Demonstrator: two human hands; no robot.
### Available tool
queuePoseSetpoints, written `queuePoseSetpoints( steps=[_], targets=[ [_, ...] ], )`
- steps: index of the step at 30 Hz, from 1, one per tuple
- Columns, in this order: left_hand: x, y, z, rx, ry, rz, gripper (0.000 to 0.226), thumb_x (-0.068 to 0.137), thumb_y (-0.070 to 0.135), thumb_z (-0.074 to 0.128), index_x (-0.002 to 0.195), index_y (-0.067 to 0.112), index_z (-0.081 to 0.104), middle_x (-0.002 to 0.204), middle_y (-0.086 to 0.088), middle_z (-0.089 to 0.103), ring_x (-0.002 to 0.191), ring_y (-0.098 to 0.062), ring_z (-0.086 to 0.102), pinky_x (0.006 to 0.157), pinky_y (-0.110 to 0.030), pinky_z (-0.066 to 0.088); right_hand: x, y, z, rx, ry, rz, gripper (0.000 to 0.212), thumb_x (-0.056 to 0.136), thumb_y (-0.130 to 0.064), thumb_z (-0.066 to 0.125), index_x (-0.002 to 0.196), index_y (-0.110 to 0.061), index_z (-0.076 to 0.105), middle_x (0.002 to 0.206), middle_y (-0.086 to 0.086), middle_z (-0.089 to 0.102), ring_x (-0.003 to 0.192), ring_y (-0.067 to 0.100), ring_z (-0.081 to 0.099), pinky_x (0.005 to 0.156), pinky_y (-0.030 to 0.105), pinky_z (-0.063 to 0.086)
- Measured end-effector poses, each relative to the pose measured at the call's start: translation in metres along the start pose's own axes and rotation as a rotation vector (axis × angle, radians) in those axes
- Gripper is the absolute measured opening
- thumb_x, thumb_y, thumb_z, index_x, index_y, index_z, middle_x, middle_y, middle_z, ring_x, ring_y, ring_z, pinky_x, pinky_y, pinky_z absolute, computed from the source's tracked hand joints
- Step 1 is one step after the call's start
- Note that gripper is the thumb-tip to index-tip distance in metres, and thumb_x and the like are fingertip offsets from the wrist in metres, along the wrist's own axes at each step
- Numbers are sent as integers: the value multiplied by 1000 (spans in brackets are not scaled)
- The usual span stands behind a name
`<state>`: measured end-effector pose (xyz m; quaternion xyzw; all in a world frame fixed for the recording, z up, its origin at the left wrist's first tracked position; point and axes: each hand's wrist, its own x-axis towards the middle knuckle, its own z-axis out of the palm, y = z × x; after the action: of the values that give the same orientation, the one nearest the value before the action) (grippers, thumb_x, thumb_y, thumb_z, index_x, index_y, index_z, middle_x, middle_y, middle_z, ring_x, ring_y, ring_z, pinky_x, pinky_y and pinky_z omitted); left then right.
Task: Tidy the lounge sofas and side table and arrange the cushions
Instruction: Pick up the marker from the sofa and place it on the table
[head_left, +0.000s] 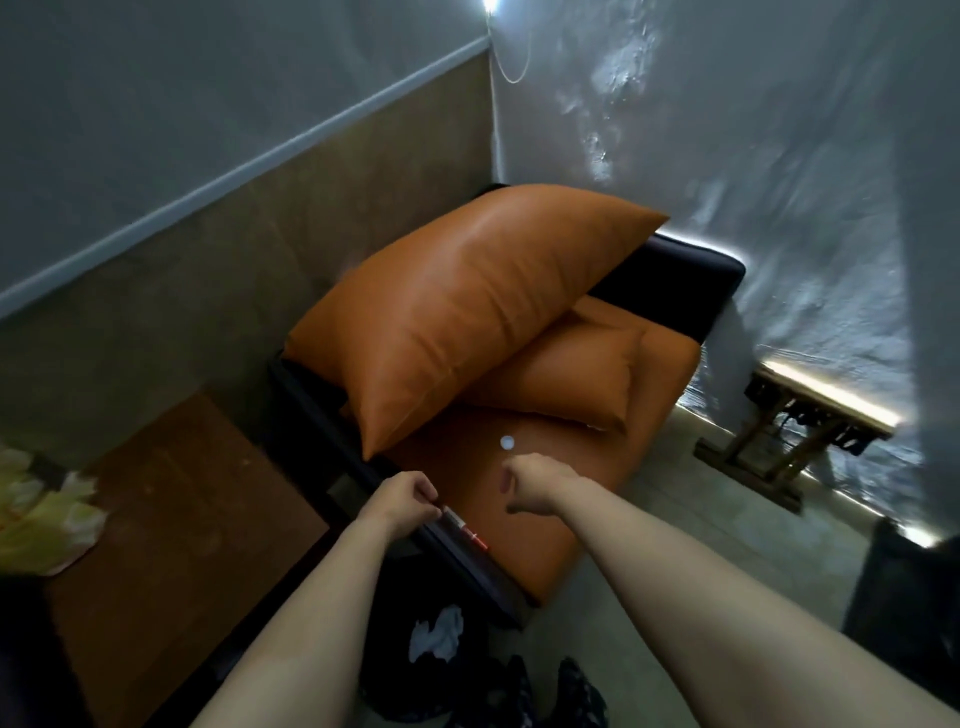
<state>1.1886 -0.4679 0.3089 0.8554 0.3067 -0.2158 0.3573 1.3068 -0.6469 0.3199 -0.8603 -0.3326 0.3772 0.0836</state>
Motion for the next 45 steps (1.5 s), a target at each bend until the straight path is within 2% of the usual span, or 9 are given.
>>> queuePoseSetpoints(
  steps=[6,11,16,21,31,35,37,41,45],
  targets=[
    [29,-3,11,-65,-86,23,20,78,15,78,87,20,61,86,-1,66,83,-15,63,76,-28,51,21,6,9,107,2,75,30,85,-29,69,113,-23,61,118,3,60,107,22,57,83,32,46],
    [55,-10,21,-70,-154,70,19,78,12,76,90,17,62,84,1,68,83,-14,65,78,-27,51,42,10,28,228,12,132,23,82,-28,72,102,-25,60,103,-1,58,97,18,57,78,29,46],
    [89,-14,32,-28,-208,98,19,80,14,75,89,20,61,87,0,68,83,-14,64,83,-32,52,65,22,59,373,39,198,23,81,-26,74,95,-29,56,102,-1,61,98,18,58,83,31,49],
    [127,-25,48,49,-252,117,20,80,16,76,91,21,60,86,4,63,85,-13,60,85,-32,50,96,34,98,493,64,271,27,83,-24,72,109,-22,62,95,-6,60,95,16,59,85,30,48],
    [207,-57,79,84,-261,14,26,81,16,76,101,19,60,98,1,62,97,-16,60,89,-31,47,158,60,169,665,61,361,30,87,-20,68,116,-16,60,94,-3,57,88,12,53,74,22,39],
    [233,-64,94,70,-288,-2,29,81,18,76,103,17,57,98,0,60,96,-16,59,85,-30,46,180,64,195,749,56,392,37,86,-20,70,120,-12,58,97,0,54,89,13,52,79,24,42],
    [243,-68,99,73,-323,-8,31,81,19,76,105,15,56,99,-2,59,95,-17,57,85,-30,44,190,66,206,802,45,422,40,86,-21,70,123,-14,56,99,0,53,91,13,51,76,23,39],
    [260,-79,106,191,-315,-55,41,83,22,74,118,12,55,116,-7,56,102,-18,54,86,-28,43,205,68,225,828,24,458,45,86,-25,70,127,-17,54,100,0,53,91,15,51,73,20,36],
    [272,-86,110,339,-319,-115,57,81,38,76,126,14,51,134,-9,52,120,-25,51,99,-35,44,209,69,237,818,-17,453,43,87,-31,69,127,-22,54,105,0,53,93,15,50,77,21,38]
  ],
)
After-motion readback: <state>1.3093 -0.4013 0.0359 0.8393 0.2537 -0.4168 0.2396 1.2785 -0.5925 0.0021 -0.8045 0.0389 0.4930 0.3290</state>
